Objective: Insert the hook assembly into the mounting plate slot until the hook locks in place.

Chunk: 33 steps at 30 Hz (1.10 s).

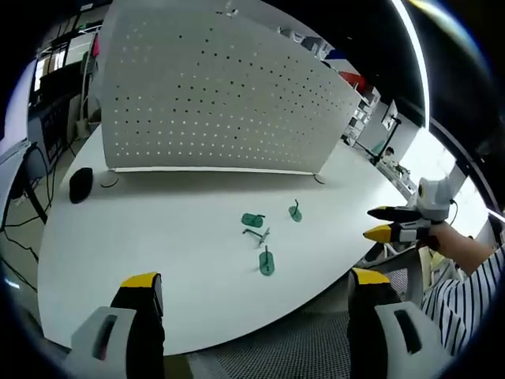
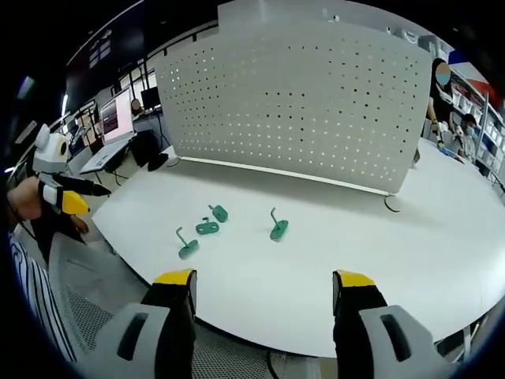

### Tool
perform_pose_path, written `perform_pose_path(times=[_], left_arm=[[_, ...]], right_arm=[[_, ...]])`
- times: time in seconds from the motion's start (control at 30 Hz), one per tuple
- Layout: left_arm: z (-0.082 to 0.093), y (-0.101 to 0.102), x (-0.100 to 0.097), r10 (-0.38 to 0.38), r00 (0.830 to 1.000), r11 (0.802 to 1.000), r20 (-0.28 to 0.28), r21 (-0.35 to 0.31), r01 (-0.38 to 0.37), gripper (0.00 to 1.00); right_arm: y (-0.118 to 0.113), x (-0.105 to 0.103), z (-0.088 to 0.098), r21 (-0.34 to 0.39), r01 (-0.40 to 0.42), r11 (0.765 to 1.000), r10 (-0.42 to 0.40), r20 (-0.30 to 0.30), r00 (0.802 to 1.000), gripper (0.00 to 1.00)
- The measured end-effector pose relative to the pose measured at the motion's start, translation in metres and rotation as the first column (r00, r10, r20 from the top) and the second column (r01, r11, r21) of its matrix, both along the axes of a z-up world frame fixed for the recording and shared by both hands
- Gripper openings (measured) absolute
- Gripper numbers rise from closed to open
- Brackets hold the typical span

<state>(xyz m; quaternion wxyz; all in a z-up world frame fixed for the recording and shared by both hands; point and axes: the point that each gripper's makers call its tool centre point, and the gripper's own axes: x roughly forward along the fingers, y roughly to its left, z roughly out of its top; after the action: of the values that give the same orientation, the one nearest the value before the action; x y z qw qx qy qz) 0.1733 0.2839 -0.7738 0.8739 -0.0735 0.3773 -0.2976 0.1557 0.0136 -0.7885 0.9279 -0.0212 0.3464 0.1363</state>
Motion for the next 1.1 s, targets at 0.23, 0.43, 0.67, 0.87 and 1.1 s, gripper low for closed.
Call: perform_pose_path(times=[0.23,0.43,0.67,0.87,1.1], left_arm=[[-0.0011,-0.0004,-0.0031,-0.004,1.0,1.0,-0.009,-0.002,0.004,1.0],[0.0009,0.0023,-0.0007,0.012,1.0,1.0,0.004,0.0,-0.012,1.0],[-0.0015,0.0004,-0.0048,0.011,1.0,1.0,-0.011,-0.013,-0.011,1.0],[-0.0012,0.0022,-0.0039,0.014,1.0,1.0,-0.005,-0.007,-0.014,1.0],[-0.001,0.0024,-0.0031,0.005,1.0,1.0,0.001,0.008,-0.005,1.0]], right_arm=[[0.0015,-0.0003,0.0002,-0.009,-0.012,1.0,0.012,0.007,1.0,0.64],[0.0019,0.0009,0.0015,-0.008,-0.018,1.0,0.018,0.011,1.0,0.63],[0.0024,0.0002,-0.0001,-0.009,-0.022,1.0,0.022,0.003,1.0,0.64],[0.0021,-0.0001,-0.0005,-0.007,-0.019,1.0,0.019,0.0,1.0,0.64],[0.0017,-0.0012,-0.0013,0.008,-0.011,1.0,0.011,-0.001,1.0,0.63]])
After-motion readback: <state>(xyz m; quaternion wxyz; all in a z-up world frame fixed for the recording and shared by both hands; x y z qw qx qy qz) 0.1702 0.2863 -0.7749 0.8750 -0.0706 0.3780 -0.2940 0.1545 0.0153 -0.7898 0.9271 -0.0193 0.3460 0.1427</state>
